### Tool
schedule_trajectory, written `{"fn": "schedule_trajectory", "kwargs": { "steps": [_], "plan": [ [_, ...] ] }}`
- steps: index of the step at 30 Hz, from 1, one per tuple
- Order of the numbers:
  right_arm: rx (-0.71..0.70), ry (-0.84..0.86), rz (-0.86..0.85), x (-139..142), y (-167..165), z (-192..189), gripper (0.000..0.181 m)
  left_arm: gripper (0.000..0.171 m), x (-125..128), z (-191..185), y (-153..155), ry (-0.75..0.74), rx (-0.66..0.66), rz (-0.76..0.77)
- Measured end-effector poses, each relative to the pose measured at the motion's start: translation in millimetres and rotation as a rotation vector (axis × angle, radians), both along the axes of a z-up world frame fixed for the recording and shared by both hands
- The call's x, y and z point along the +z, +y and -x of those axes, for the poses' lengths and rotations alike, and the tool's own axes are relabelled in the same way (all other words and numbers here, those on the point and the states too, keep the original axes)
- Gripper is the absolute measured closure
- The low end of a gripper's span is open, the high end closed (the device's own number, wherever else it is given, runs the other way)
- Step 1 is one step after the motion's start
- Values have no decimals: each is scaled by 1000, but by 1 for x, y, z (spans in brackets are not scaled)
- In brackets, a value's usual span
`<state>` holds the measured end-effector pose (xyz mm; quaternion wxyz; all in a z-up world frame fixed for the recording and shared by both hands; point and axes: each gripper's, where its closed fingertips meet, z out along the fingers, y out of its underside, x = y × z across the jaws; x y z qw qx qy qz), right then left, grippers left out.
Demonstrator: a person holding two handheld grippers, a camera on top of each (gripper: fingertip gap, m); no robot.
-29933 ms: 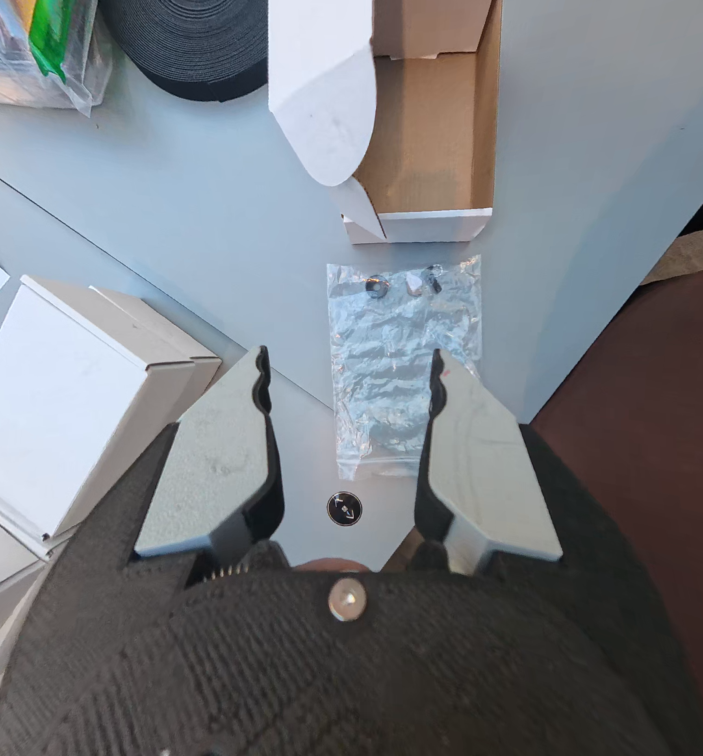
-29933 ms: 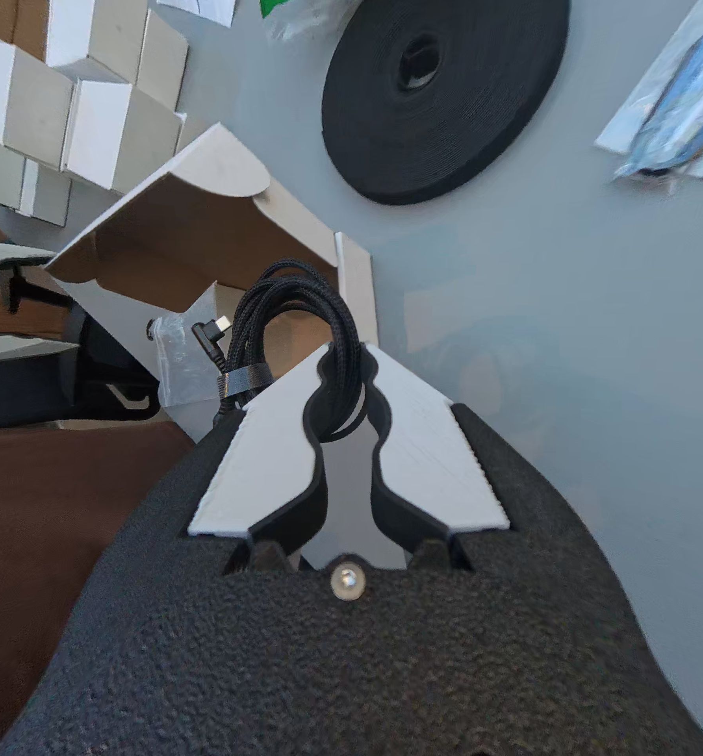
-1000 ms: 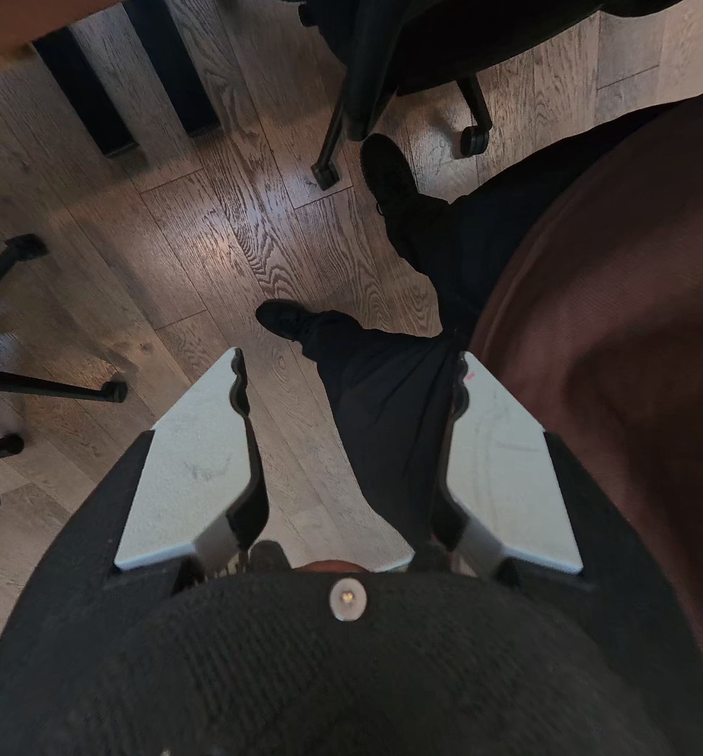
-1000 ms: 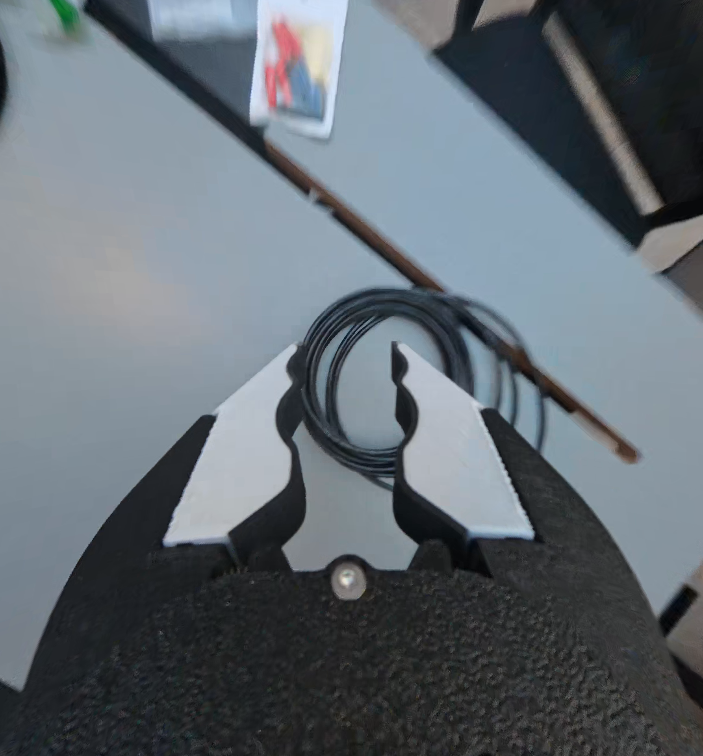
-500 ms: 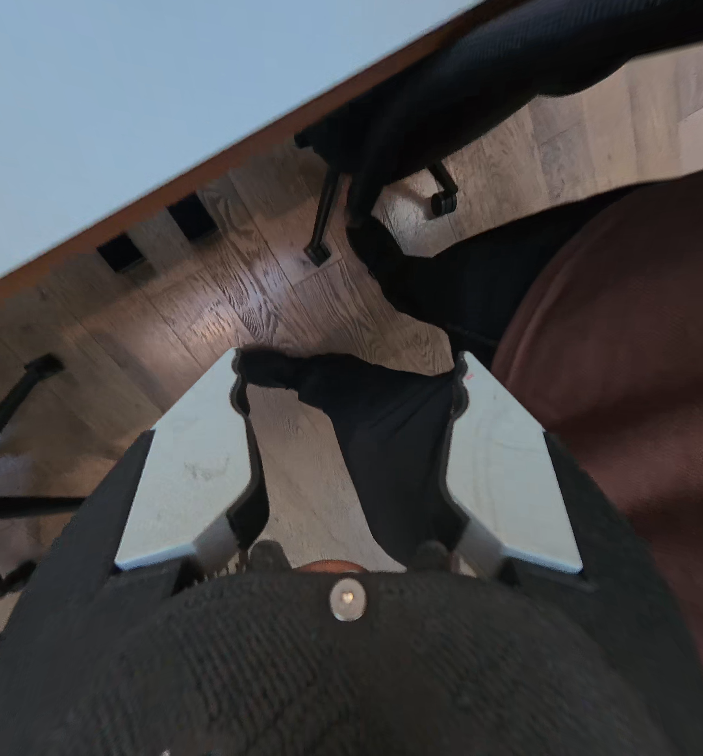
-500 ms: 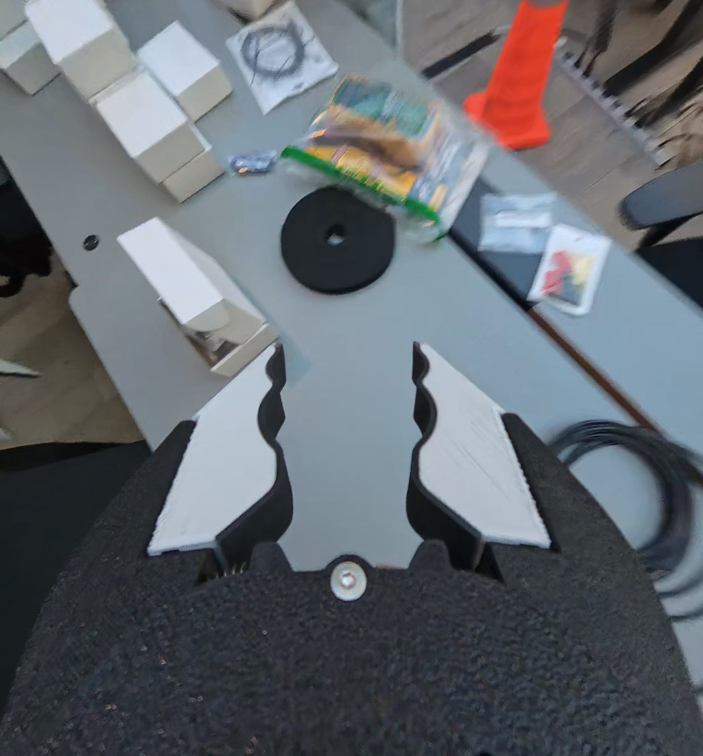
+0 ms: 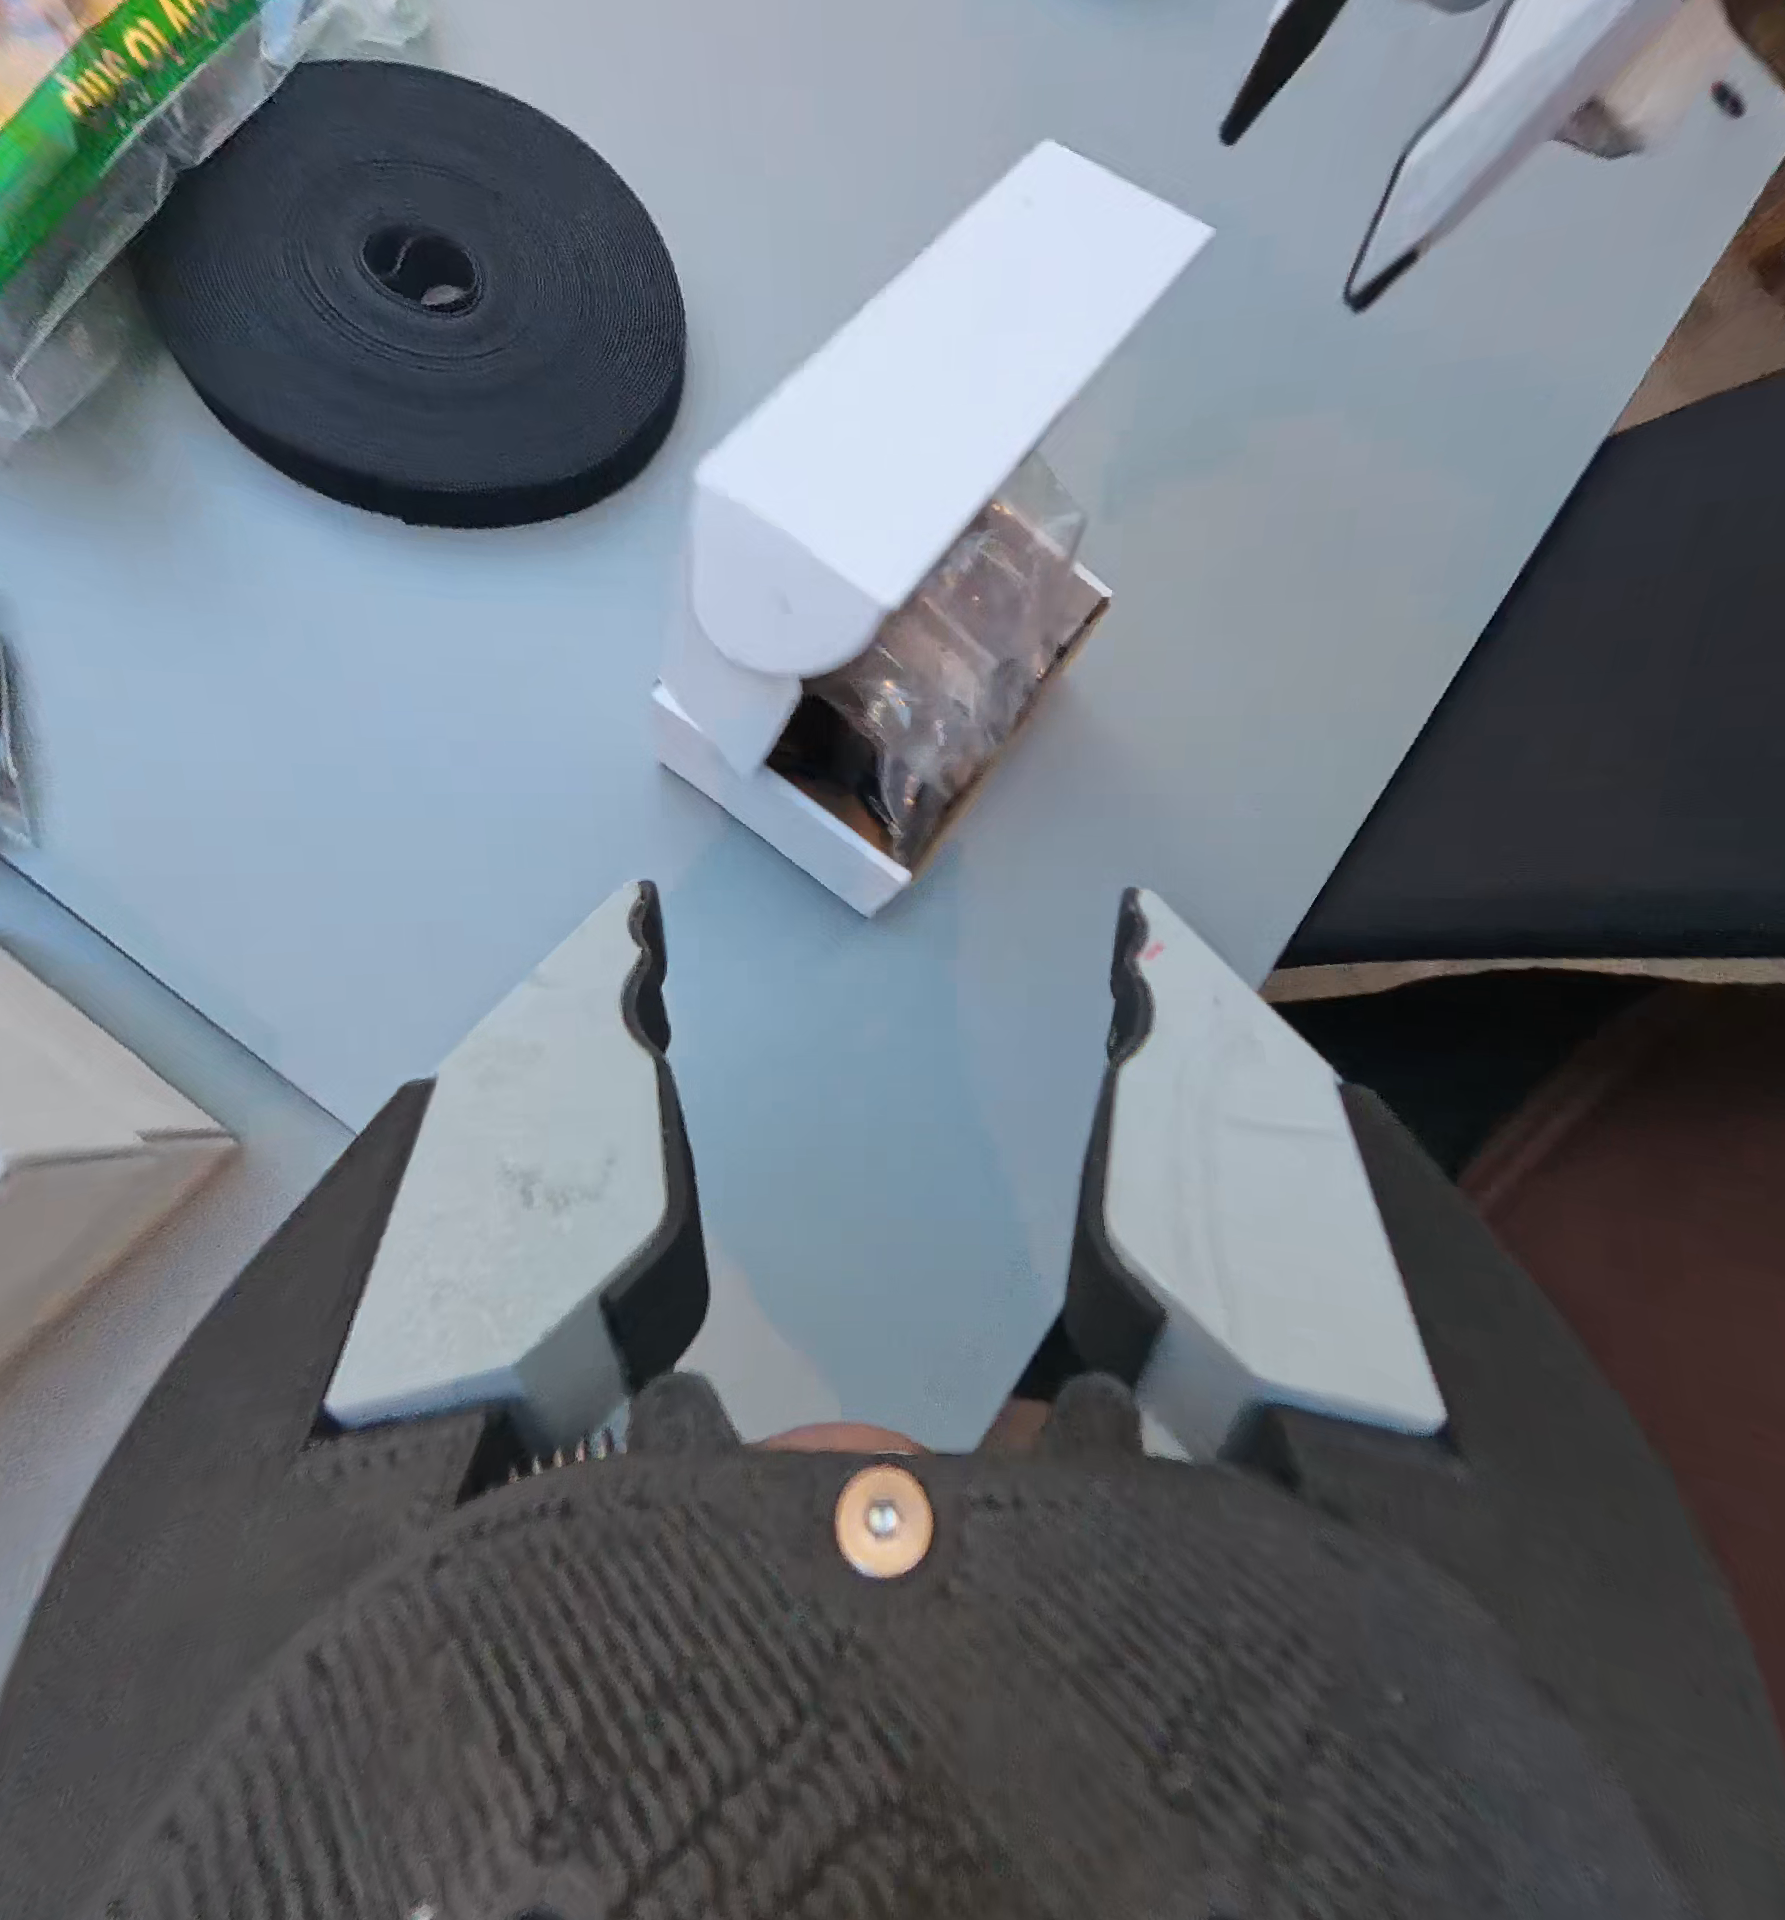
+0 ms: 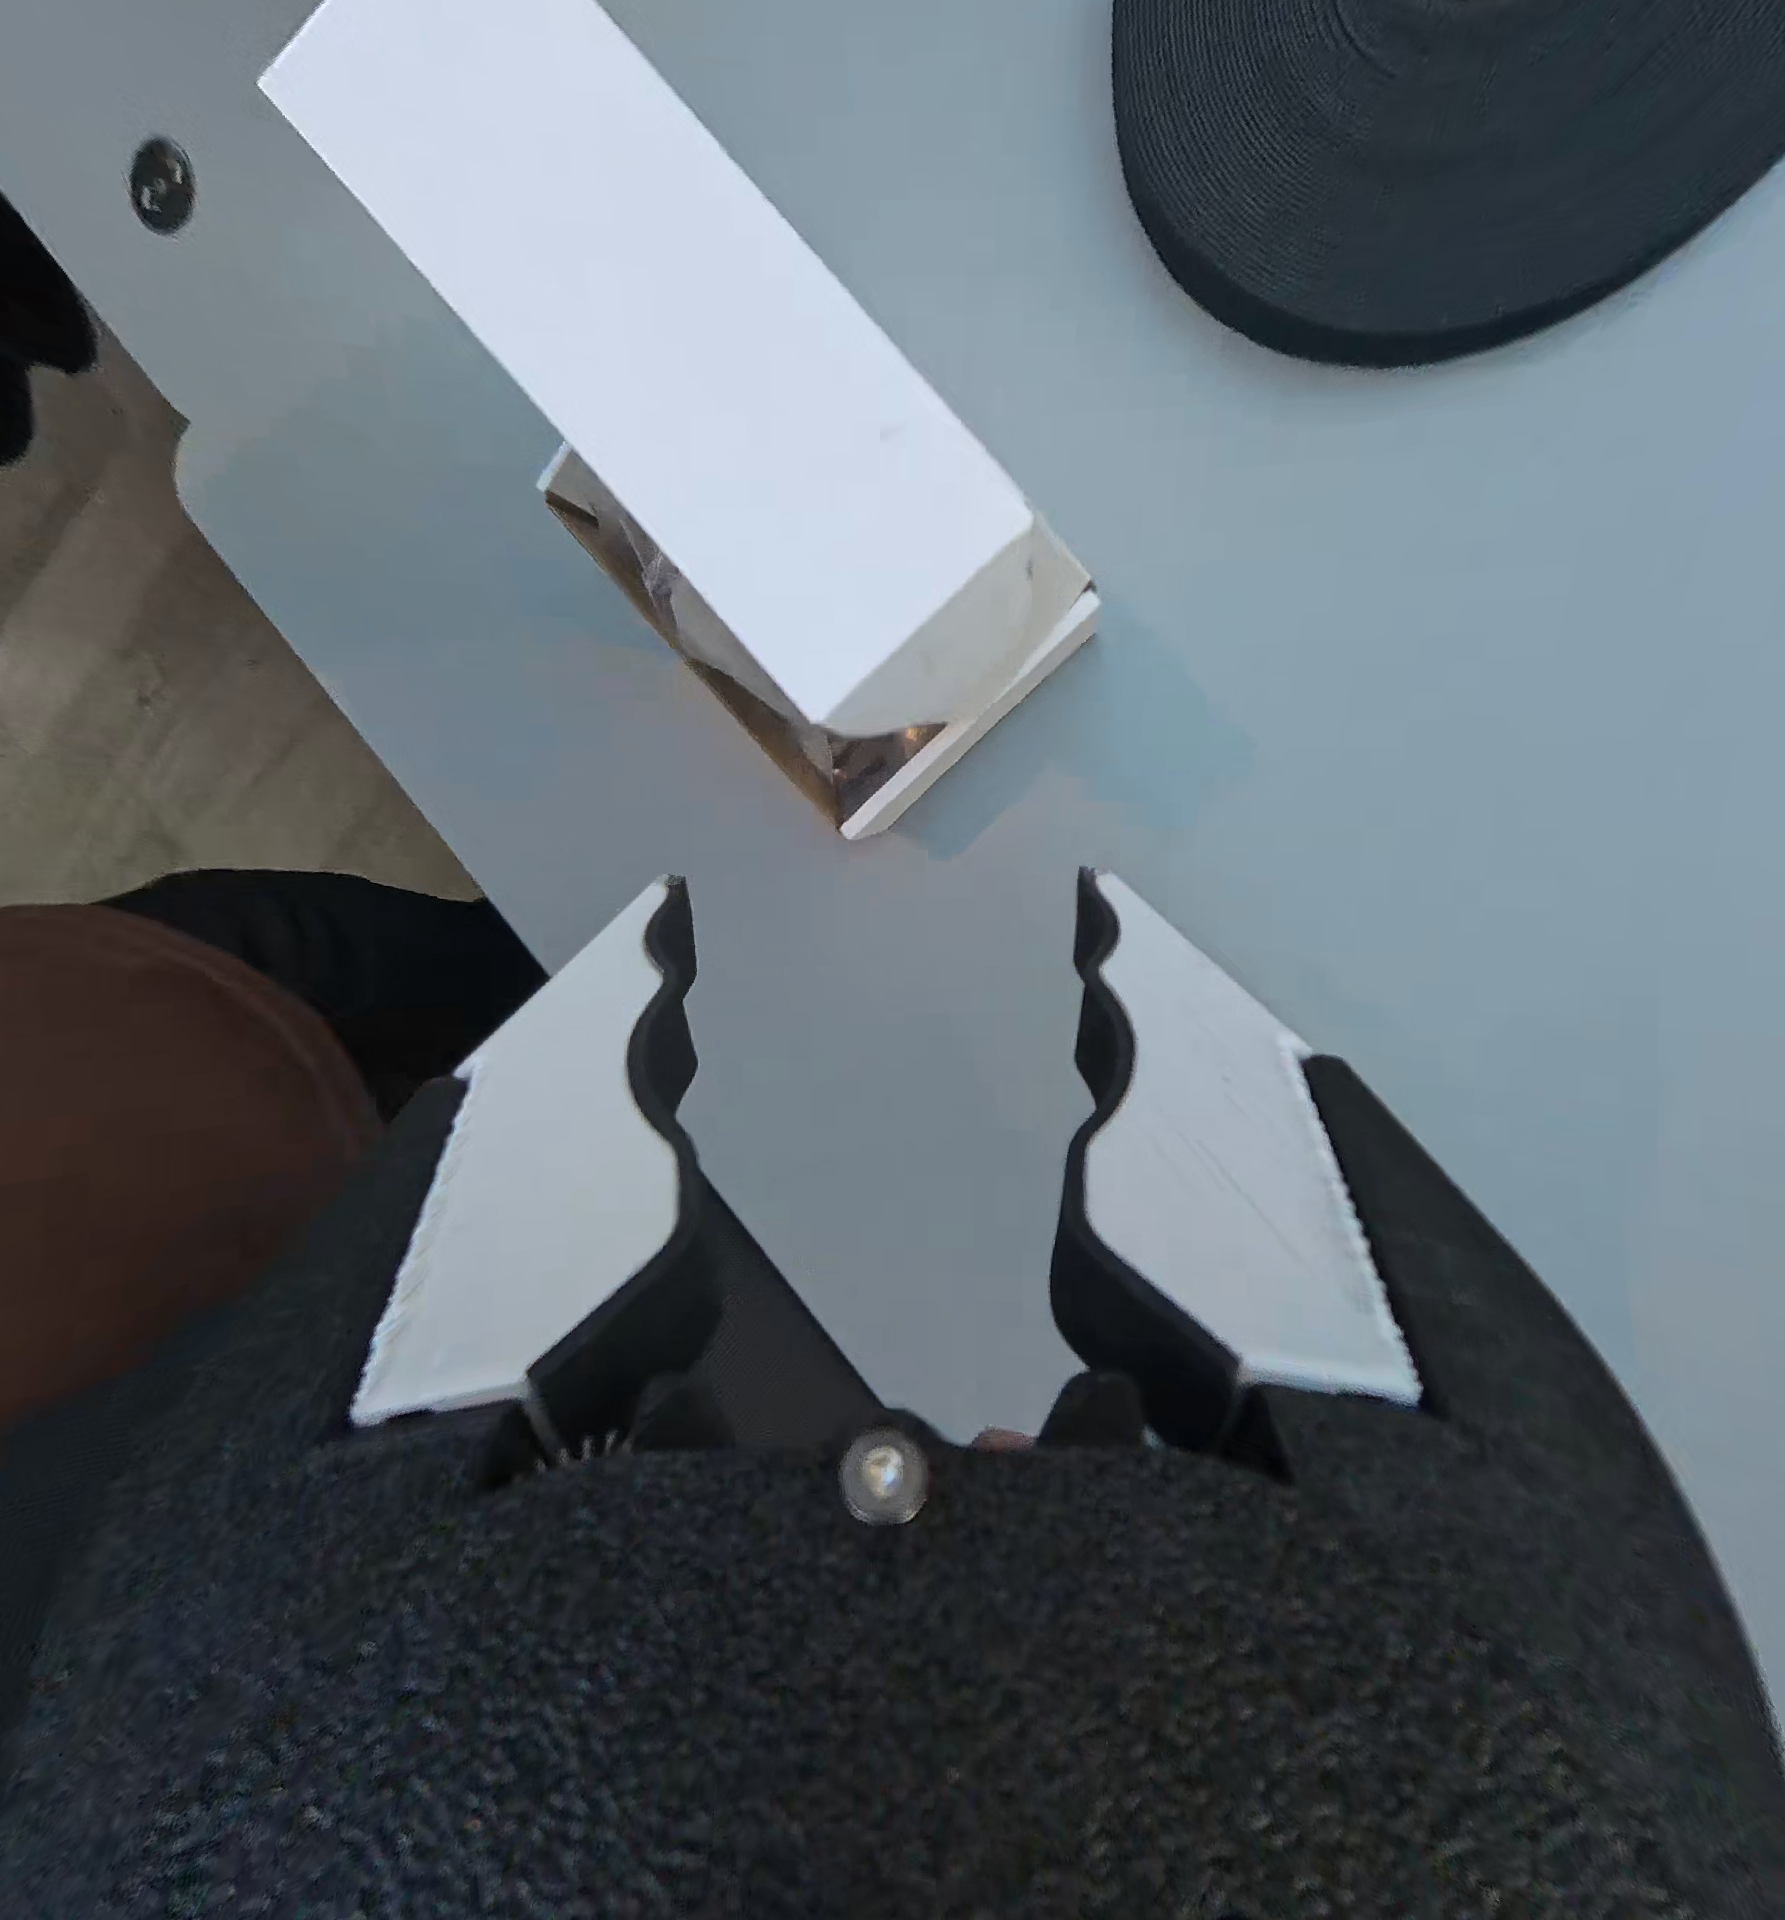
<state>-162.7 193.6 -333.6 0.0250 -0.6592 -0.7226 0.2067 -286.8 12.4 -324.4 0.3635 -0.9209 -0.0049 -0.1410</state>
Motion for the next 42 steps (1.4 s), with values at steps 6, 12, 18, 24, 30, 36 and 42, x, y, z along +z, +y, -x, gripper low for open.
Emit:
{"fn": "schedule_trajectory", "kwargs": {
  "steps": [6, 12, 18, 24, 30, 36, 42],
  "plan": [
    [122, -40, 10, -30, -18, 27, 117, 94, -17, 5, 46, -157, -137, 162],
    [252, -10, 76, -42, -42, 28, 136, 95, -37, -14, 65, -167, -144, 279],
    [230, 89, 141, -37, -38, 39, 138, 75, -29, -20, 72, -302, -76, 351],
    [253, 61, 193, -44, -43, 32, 137, 79, -34, -23, 65, -318, -41, 451],
    [329, -34, 93, -78, -53, 6, 131, 88, -56, -42, 47, -189, -83, 394],
    [374, -36, -45, -55, -28, -4, 130, 95, -48, -44, 42, -139, -124, 312],
    [387, 98, -11, -8, -32, 26, 128, 98, -23, -33, 52, 45, -199, 219]
  ]
}}
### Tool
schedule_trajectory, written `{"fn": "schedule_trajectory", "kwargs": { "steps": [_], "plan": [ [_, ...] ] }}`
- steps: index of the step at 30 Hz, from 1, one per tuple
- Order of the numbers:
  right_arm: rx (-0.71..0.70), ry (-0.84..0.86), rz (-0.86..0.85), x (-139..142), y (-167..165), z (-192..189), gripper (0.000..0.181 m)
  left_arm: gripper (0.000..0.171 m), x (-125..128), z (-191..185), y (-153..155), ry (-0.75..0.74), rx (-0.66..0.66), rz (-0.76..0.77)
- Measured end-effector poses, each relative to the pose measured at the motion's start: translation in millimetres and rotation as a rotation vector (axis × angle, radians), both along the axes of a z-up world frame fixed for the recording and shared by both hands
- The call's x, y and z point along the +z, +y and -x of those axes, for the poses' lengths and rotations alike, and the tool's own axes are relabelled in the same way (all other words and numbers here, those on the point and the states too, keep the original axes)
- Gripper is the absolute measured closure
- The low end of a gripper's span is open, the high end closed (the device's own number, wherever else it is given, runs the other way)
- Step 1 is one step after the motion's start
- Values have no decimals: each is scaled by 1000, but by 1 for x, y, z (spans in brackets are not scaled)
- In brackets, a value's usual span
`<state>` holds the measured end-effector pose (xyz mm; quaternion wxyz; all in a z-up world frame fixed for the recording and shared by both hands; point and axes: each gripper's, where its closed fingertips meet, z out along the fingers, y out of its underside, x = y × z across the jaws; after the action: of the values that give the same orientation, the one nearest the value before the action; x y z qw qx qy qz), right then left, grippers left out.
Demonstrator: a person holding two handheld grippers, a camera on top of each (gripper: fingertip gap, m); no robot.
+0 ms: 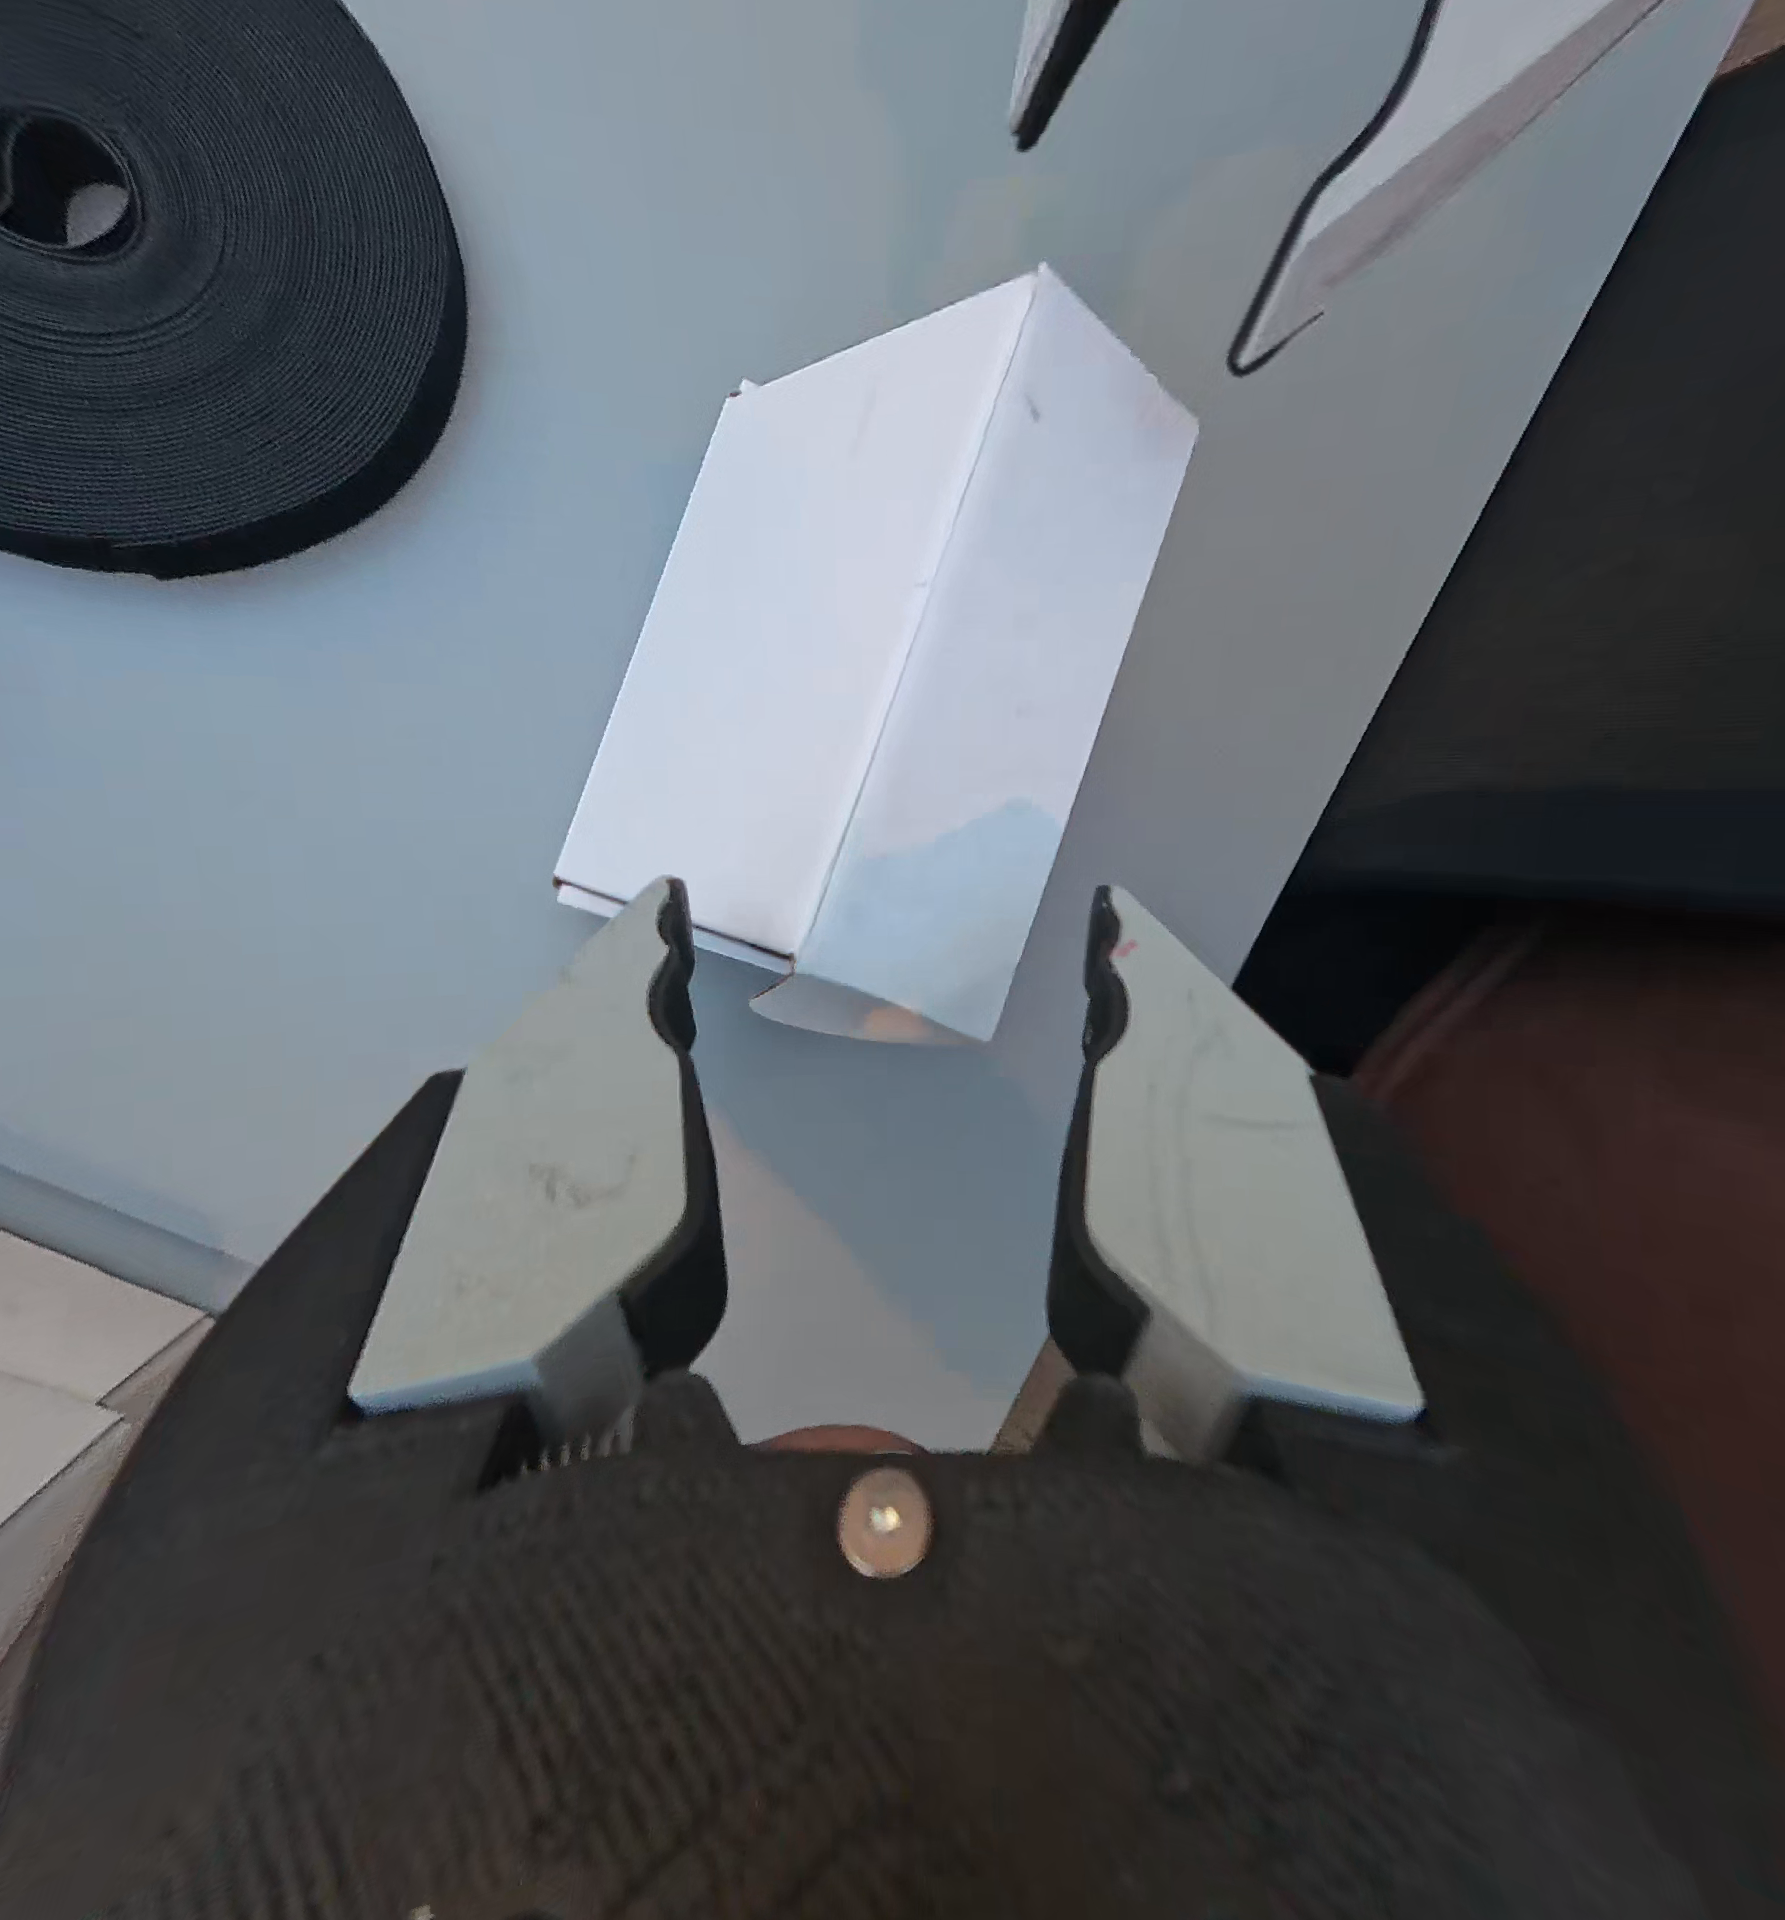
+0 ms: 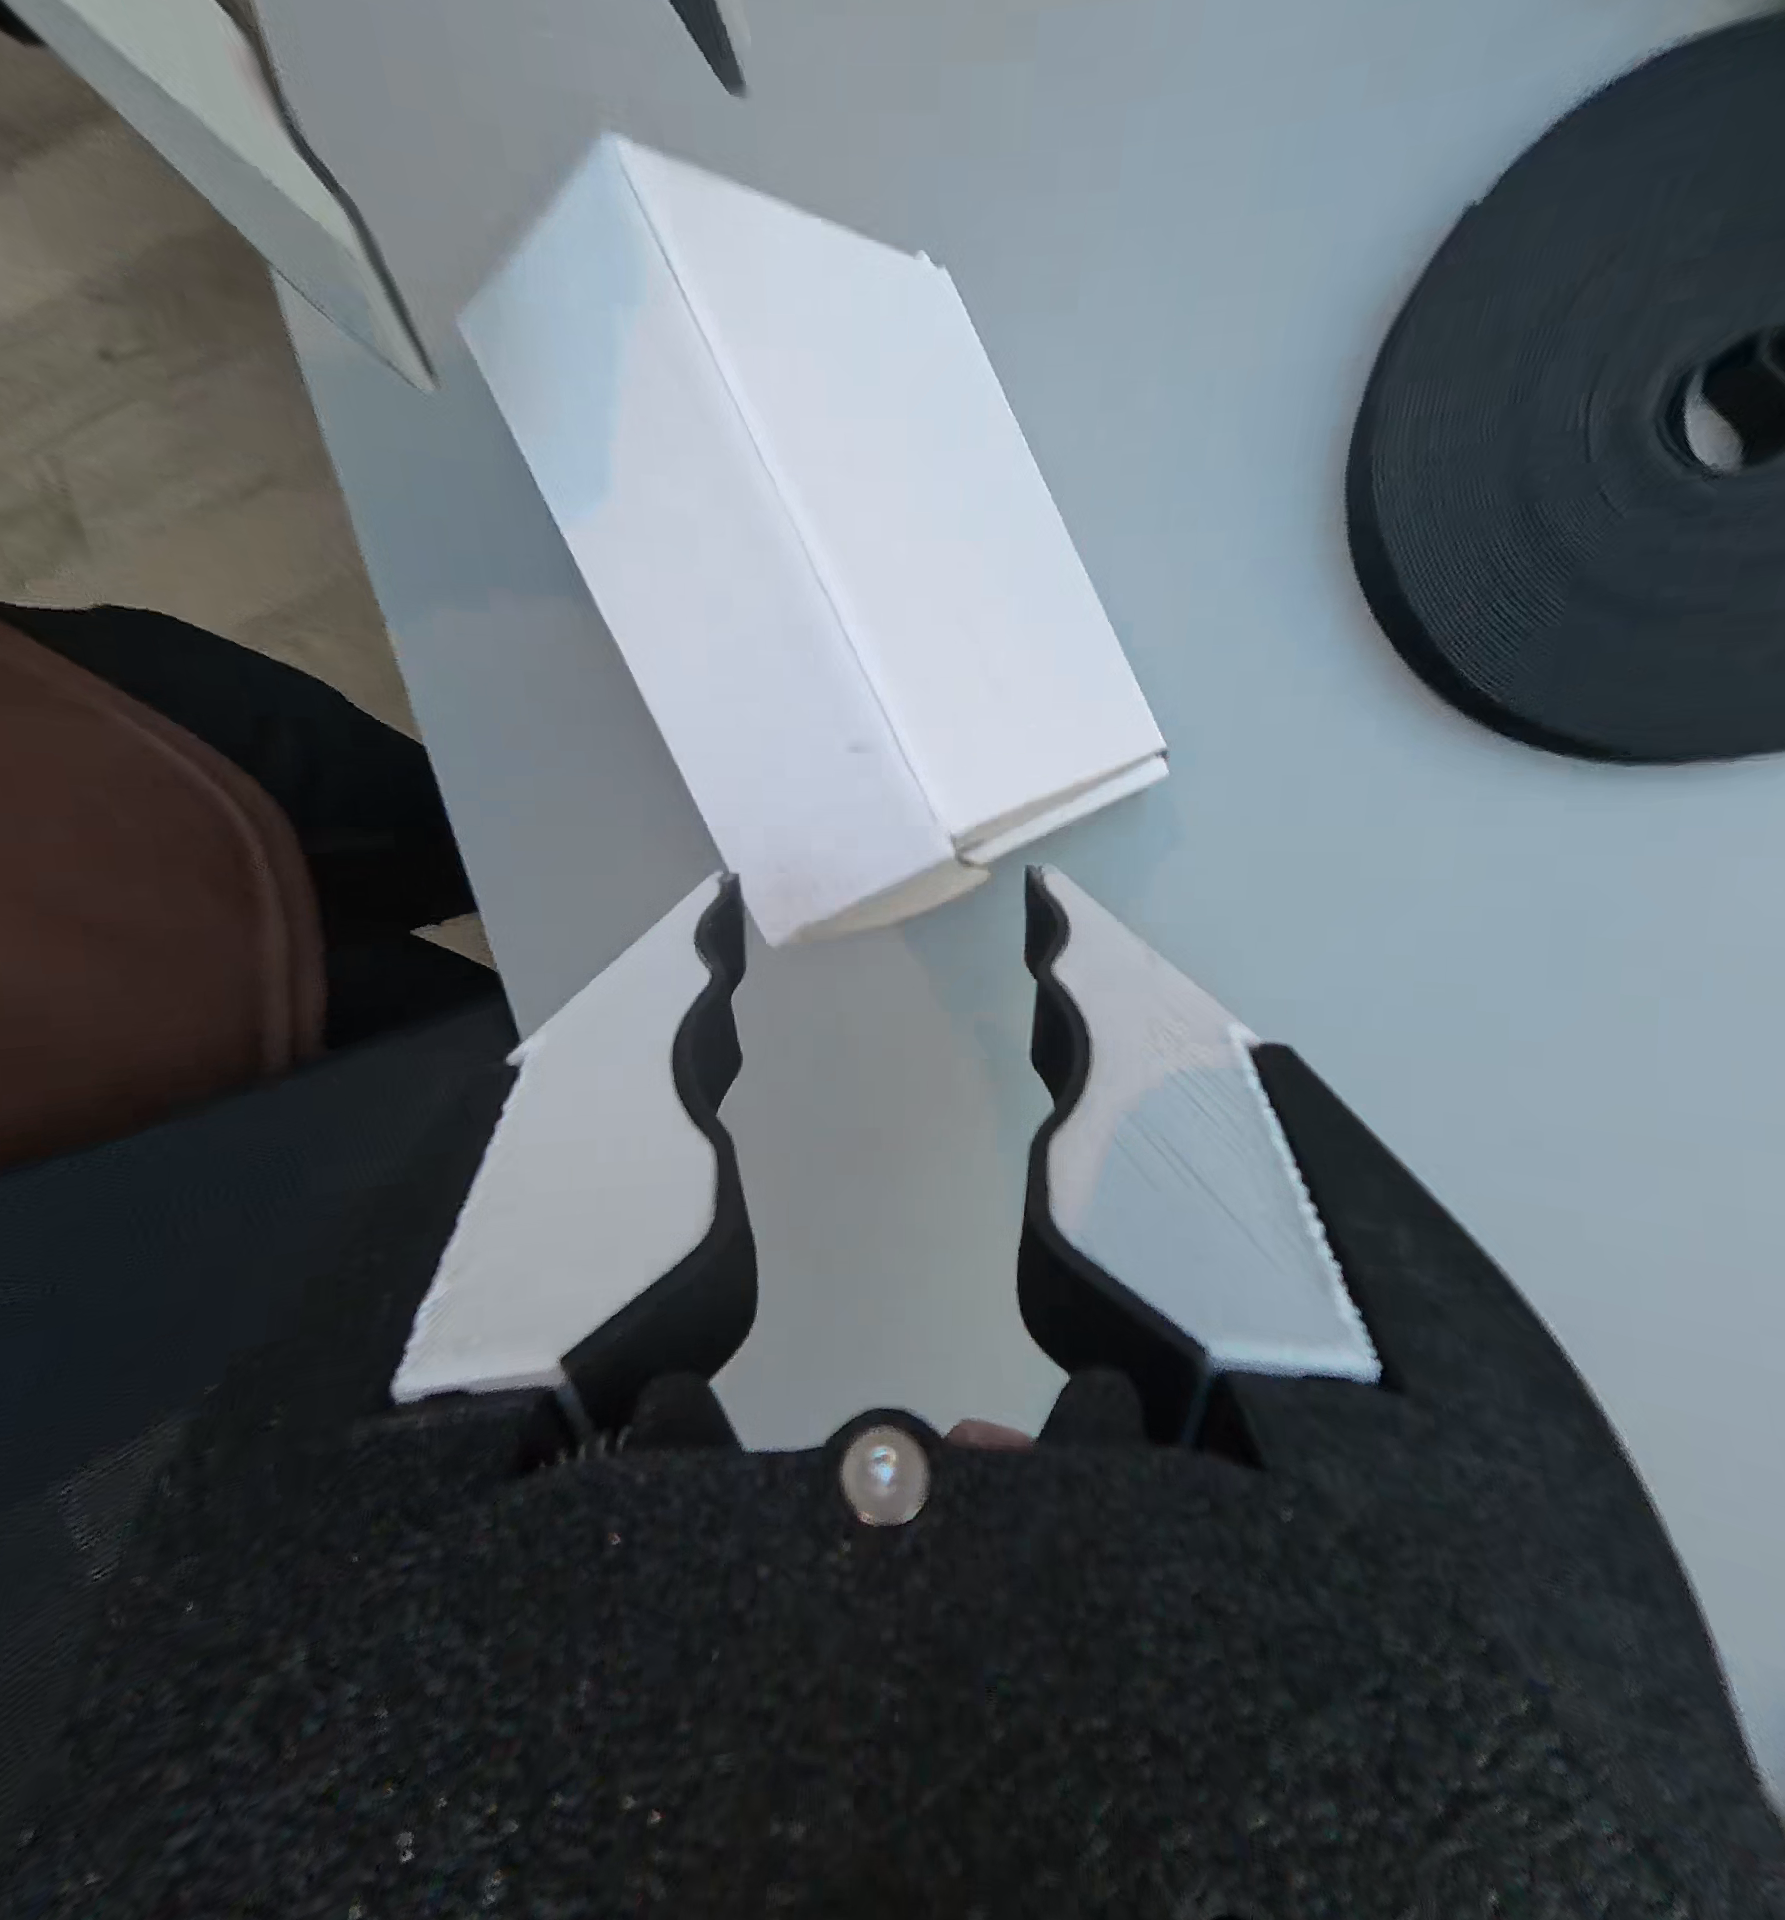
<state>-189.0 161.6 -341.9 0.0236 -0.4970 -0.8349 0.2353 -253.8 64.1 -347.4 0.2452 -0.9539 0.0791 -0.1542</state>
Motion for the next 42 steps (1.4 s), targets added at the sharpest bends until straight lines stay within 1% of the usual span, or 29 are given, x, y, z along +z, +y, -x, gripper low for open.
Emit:
{"fn": "schedule_trajectory", "kwargs": {
  "steps": [1, 3, 6, 7, 11, 13, 14, 15, 17, 18, 19, 20, 21, 23, 24, 25, 26, 27, 28, 29, 31, 34, 35, 37, 38, 39, 40, 42],
  "plan": [
    [12, -11, 16, -1, -6, 3, 128, 100, -4, -2, 0, 8, -13, 15],
    [35, -42, 14, -14, -13, 5, 128, 103, -16, -10, -2, -9, -35, 53],
    [67, -110, 11, -39, -21, -3, 137, 113, -32, -17, -8, -16, -37, 90],
    [76, -117, -2, -47, -22, -6, 140, 115, -37, -20, -11, -25, -41, 106],
    [102, -148, -49, -72, -24, -14, 144, 114, -60, -31, -19, -34, -49, 152],
    [125, -149, -106, -84, -22, -15, 148, 118, -70, -32, -19, -21, -42, 163],
    [133, -138, -143, -88, -20, -14, 153, 121, -74, -31, -19, -4, -40, 167],
    [138, -126, -176, -93, -17, -12, 162, 126, -78, -29, -19, 18, -35, 165],
    [138, -98, -194, -98, -15, -8, 171, 138, -84, -23, -17, 66, -17, 127],
    [131, -92, -180, -98, -14, -8, 173, 144, -85, -21, -15, 85, -11, 93],
    [117, -91, -161, -98, -14, -7, 175, 145, -86, -20, -15, 96, -11, 67],
    [111, -94, -143, -97, -14, -9, 174, 144, -86, -21, -16, 94, -18, 52],
    [116, -101, -131, -96, -14, -12, 172, 136, -84, -25, -18, 64, -26, 65],
    [96, -66, -105, -87, -11, -17, 155, 100, -74, -25, -28, 13, 2, 103],
    [53, -21, -64, -79, -8, -16, 153, 103, -67, -18, -31, 13, 47, 64],
    [5, 15, -18, -74, -5, -17, 148, 99, -60, -10, -36, 14, 92, 7],
    [-32, 31, 16, -73, -1, -21, 135, 92, -59, -3, -42, 23, 131, -25],
    [-45, 23, 40, -77, 2, -28, 124, 82, -67, 5, -50, 42, 163, -16],
    [-45, -3, 46, -85, 4, -37, 120, 77, -79, 10, -57, 47, 182, 23],
    [-44, -31, 36, -96, 5, -43, 116, 77, -90, 9, -60, 23, 193, 62],
    [-41, -62, 24, -114, 1, -46, 113, 71, -101, -4, -52, -63, 191, 73],
    [-44, -48, 89, -121, -22, -36, 114, 83, -110, -25, -32, -149, 166, 57],
    [-48, -46, 100, -121, -28, -32, 120, 89, -110, -35, -27, -175, 147, 55],
    [-27, -56, 56, -120, -31, -33, 119, 80, -115, -38, -28, -106, 130, 96],
    [-6, -70, 47, -117, -33, -37, 120, 76, -112, -42, -31, -109, 114, 116],
    [14, -78, 38, -112, -33, -42, 127, 81, -106, -45, -35, -118, 107, 127],
    [28, -80, 39, -105, -34, -46, 133, 89, -97, -47, -39, -135, 102, 126],
    [24, -85, 82, -83, -37, -50, 133, 92, -73, -55, -45, -223, 110, 140]
  ]
}}
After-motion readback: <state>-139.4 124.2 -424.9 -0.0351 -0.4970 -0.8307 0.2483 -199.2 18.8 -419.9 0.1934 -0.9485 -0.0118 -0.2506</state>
